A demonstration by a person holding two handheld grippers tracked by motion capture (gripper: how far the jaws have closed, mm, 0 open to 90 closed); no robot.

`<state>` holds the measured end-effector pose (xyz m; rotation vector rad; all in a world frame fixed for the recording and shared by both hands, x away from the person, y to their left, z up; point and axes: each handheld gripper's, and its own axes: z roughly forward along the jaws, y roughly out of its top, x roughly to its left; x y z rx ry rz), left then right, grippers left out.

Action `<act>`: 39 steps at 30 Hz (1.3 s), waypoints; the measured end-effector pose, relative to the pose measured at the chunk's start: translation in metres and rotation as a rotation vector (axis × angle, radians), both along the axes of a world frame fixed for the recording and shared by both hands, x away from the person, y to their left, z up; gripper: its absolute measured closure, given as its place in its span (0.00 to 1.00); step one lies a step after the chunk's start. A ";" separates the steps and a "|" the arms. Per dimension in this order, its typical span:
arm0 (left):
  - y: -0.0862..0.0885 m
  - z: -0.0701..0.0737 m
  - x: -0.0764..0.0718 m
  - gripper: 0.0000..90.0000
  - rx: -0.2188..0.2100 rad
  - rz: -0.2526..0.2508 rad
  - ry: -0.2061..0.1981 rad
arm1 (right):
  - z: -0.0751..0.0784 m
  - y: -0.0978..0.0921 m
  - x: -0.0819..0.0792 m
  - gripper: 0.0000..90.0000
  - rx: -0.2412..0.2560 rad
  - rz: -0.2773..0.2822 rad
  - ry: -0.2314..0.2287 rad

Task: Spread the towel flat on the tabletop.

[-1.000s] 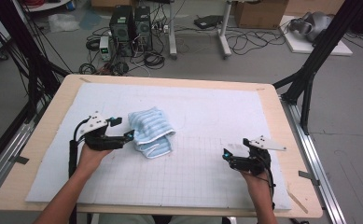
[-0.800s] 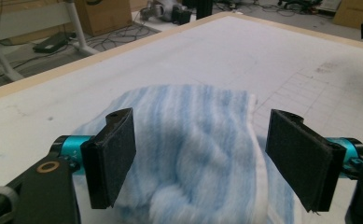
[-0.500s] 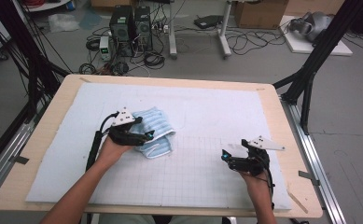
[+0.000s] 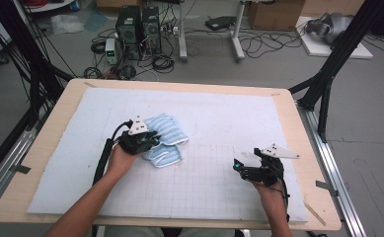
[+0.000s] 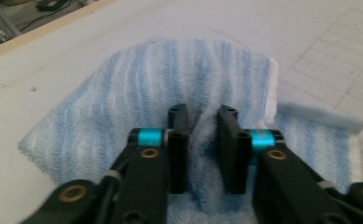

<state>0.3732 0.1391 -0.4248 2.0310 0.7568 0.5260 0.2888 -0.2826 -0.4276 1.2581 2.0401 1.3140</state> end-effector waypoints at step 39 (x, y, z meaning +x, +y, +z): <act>0.132 0.006 -0.019 0.94 -0.425 0.273 -0.005 | -0.006 0.126 0.051 0.07 -0.075 0.295 0.121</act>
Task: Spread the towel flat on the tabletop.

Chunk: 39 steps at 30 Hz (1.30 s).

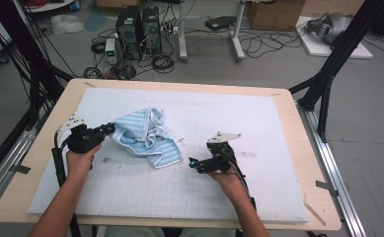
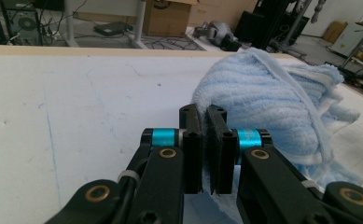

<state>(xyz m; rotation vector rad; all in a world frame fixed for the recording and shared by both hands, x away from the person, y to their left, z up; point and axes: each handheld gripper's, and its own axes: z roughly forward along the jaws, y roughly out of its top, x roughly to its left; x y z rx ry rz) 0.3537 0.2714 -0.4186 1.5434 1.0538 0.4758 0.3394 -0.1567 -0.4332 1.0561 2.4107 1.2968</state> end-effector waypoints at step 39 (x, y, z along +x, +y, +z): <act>-0.002 -0.003 0.002 0.93 -0.001 -0.018 0.022 | 0.004 0.009 -0.007 0.96 -0.211 0.044 0.080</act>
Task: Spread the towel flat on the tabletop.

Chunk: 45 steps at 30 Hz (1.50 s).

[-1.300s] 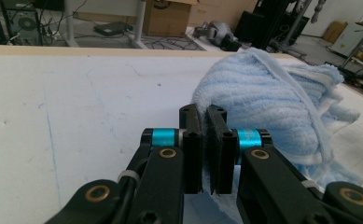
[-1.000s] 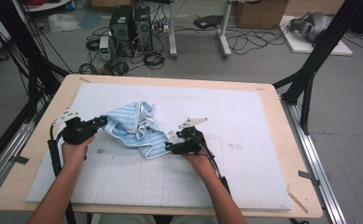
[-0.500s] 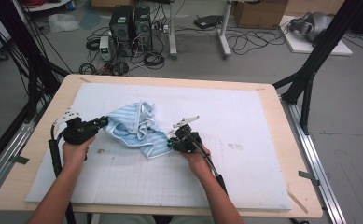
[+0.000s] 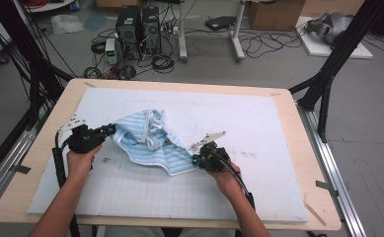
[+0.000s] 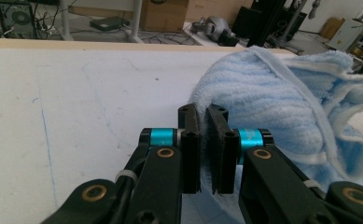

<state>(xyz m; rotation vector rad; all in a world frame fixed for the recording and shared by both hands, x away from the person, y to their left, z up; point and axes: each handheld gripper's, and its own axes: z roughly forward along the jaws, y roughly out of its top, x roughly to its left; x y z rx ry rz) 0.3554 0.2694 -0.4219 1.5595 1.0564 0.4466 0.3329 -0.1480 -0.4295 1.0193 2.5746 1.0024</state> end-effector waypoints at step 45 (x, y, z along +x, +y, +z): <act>-0.014 -0.003 -0.001 0.53 0.036 -0.001 -0.050 | 0.024 0.076 0.021 0.87 -0.094 0.239 -0.211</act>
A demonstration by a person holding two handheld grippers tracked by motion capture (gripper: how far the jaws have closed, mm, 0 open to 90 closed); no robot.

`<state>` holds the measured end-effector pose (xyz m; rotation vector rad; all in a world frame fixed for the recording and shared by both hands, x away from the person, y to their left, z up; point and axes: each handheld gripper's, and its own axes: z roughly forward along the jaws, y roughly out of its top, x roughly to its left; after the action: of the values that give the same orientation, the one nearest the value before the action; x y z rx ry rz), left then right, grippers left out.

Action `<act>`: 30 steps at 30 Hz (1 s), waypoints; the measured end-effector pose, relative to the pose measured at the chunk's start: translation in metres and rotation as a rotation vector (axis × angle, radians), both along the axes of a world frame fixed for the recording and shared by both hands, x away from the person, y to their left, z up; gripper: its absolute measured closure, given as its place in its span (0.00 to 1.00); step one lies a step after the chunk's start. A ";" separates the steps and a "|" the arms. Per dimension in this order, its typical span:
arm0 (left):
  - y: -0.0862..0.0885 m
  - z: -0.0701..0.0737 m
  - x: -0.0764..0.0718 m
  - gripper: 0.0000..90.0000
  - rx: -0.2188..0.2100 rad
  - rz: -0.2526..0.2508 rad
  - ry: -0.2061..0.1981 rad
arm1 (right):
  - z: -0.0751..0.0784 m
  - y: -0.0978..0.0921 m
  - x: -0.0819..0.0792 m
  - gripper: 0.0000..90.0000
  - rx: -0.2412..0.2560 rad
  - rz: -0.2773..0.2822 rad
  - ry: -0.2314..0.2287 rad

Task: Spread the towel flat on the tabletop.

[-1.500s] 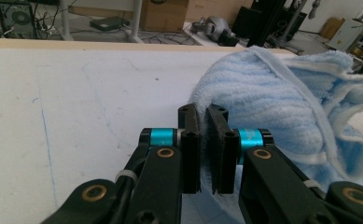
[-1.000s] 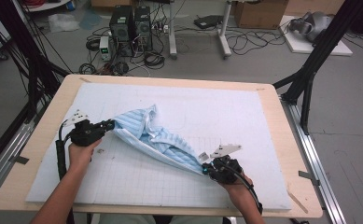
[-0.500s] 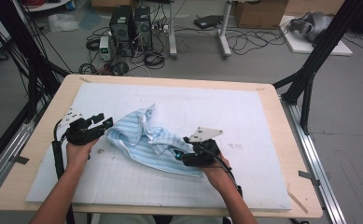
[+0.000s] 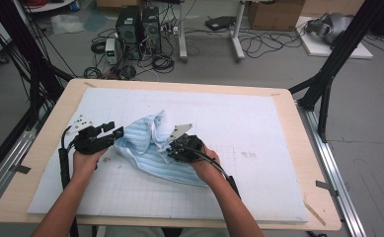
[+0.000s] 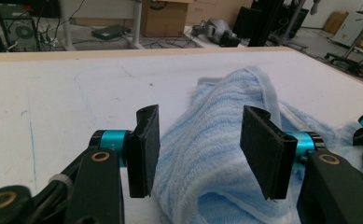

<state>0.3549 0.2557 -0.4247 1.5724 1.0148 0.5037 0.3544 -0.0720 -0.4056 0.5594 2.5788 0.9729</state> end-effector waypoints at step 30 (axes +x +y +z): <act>-0.006 -0.002 0.000 0.54 -0.002 -0.031 0.014 | -0.013 -0.180 -0.042 0.92 0.006 -0.542 0.089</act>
<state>0.3553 0.2492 -0.4266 1.5895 0.9995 0.4703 0.3125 -0.2523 -0.4186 1.2419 2.2935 0.7760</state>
